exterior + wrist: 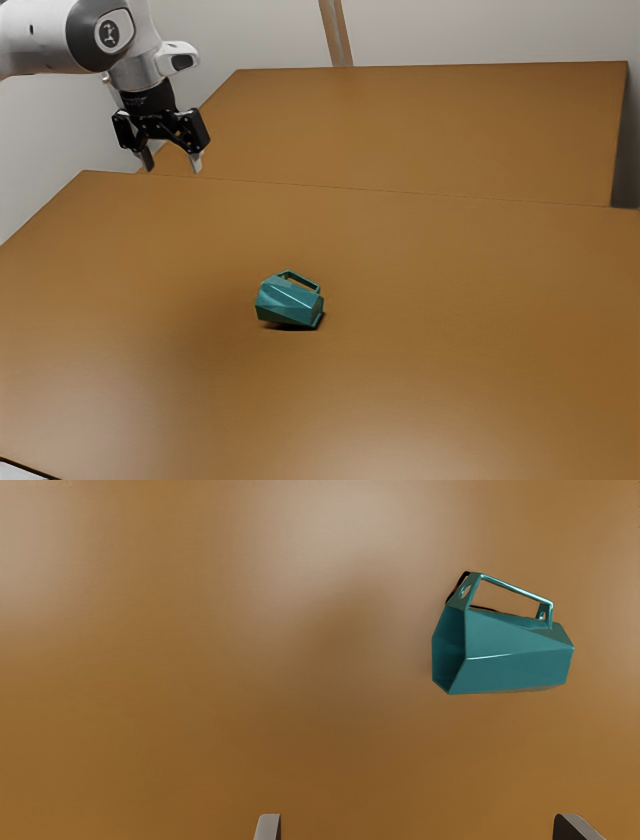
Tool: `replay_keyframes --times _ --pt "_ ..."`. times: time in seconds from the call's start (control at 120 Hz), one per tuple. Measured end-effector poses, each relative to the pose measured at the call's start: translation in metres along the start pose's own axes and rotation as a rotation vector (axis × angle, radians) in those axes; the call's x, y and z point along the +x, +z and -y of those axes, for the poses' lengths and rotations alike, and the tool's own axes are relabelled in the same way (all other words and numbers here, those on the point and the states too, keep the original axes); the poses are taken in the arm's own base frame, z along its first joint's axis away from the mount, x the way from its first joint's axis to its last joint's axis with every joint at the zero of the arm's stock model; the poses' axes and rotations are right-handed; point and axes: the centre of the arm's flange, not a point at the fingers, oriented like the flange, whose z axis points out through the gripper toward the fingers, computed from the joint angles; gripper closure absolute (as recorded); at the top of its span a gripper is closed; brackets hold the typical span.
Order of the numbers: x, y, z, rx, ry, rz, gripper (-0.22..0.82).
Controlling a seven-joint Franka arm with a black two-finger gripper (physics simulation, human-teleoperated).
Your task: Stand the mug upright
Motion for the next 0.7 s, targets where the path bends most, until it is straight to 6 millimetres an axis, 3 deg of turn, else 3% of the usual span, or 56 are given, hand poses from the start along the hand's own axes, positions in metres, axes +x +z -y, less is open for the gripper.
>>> replay_keyframes --times 0.333,0.7 --pt "-0.012 -0.010 0.004 -0.007 -0.004 -0.018 0.01" --pt "-0.022 0.010 0.017 -0.087 -0.009 -0.081 0.01"
